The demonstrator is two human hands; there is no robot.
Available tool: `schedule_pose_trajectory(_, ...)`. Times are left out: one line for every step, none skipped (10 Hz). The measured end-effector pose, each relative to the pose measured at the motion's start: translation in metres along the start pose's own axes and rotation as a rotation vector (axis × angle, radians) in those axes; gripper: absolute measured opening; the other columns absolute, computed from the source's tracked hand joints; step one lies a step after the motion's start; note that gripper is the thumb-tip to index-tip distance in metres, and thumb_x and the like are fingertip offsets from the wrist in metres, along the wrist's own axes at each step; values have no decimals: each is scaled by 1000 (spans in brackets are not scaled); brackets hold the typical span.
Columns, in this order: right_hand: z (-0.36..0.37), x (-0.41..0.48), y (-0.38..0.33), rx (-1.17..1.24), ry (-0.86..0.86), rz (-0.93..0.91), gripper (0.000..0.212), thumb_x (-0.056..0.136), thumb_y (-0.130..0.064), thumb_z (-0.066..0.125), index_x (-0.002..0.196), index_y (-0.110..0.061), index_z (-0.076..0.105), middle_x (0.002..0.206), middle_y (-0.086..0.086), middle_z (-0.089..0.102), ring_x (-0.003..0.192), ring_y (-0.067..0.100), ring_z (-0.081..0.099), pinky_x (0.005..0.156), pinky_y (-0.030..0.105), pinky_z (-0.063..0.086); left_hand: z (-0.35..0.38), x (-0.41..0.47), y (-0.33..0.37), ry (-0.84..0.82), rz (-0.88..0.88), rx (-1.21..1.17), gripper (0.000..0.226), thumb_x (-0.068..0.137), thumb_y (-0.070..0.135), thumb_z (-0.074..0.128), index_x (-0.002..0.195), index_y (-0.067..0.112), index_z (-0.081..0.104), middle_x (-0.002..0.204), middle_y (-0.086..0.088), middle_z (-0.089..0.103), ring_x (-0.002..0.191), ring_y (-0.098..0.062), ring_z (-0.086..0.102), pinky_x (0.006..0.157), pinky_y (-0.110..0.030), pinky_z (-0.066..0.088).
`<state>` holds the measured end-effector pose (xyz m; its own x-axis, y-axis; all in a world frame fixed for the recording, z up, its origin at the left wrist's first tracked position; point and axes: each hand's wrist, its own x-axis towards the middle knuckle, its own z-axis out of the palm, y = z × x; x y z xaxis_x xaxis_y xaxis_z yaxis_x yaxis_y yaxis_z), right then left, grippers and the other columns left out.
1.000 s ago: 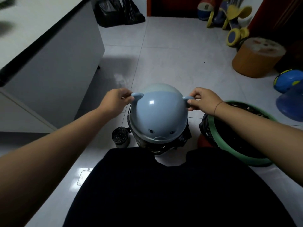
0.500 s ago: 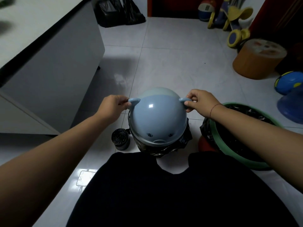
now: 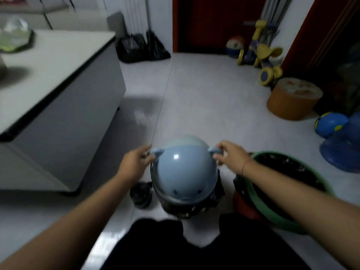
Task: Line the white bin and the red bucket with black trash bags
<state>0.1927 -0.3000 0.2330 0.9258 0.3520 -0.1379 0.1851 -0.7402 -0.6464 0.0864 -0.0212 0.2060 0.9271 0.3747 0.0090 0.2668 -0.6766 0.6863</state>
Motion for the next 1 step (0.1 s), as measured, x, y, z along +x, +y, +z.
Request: schedule_pose_trajectory(1, -28, 5, 97, 10, 15, 62, 83, -20, 70, 137, -14, 40, 143, 6, 44, 116, 25, 56, 91, 18, 45, 4, -21, -8, 143, -76, -97, 81, 83, 32, 72, 149, 9, 30, 152, -12, 37, 139, -27, 37, 113, -41, 32)
